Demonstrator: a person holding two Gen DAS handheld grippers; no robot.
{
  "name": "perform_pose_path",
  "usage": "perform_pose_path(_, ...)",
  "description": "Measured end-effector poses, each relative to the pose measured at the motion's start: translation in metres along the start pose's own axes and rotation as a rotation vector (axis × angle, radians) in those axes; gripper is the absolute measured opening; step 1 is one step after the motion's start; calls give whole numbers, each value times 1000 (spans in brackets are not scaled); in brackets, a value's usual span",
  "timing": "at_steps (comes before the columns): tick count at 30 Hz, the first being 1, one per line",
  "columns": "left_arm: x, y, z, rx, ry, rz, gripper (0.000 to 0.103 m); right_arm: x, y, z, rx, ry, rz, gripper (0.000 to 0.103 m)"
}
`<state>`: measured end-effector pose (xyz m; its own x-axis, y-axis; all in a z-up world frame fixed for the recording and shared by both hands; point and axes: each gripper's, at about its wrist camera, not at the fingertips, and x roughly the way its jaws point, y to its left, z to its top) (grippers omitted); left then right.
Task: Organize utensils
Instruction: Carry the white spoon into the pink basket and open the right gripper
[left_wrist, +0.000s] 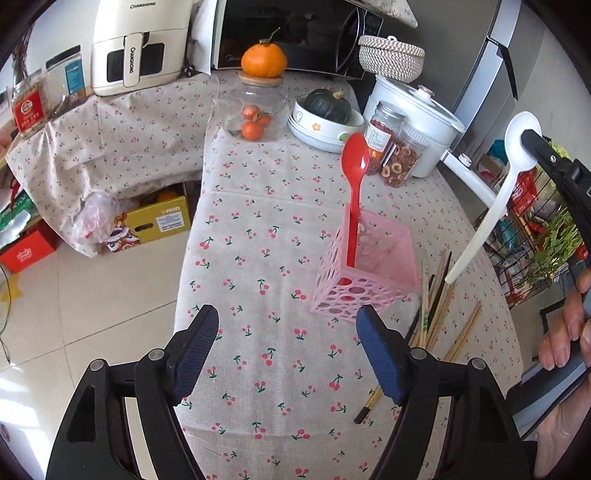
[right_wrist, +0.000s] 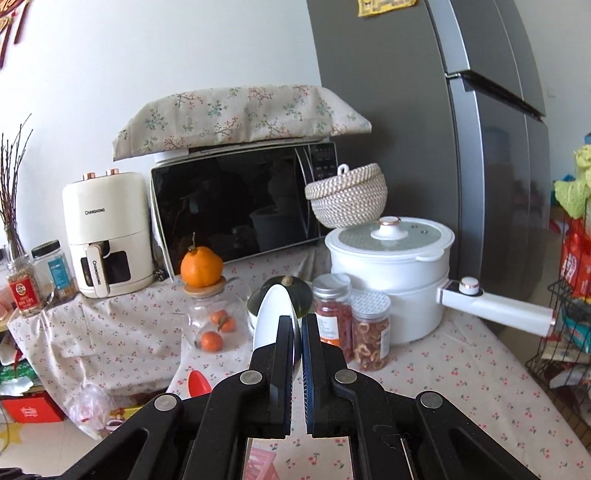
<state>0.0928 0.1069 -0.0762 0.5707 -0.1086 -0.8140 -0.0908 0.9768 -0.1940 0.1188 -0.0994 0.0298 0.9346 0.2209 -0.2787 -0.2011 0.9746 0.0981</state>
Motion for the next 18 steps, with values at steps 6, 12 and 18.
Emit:
perform_pose_path(6,3,0,0,22,30,-17,79,24,19,-14,-28,2,-36,4)
perform_pose_path(12,1,0,2,19,31,-12,80,41,20,-27,-16,87,7,17)
perform_pose_path(18,1,-5,1,31,40,12,82,27,0,-15,102,124,94,84)
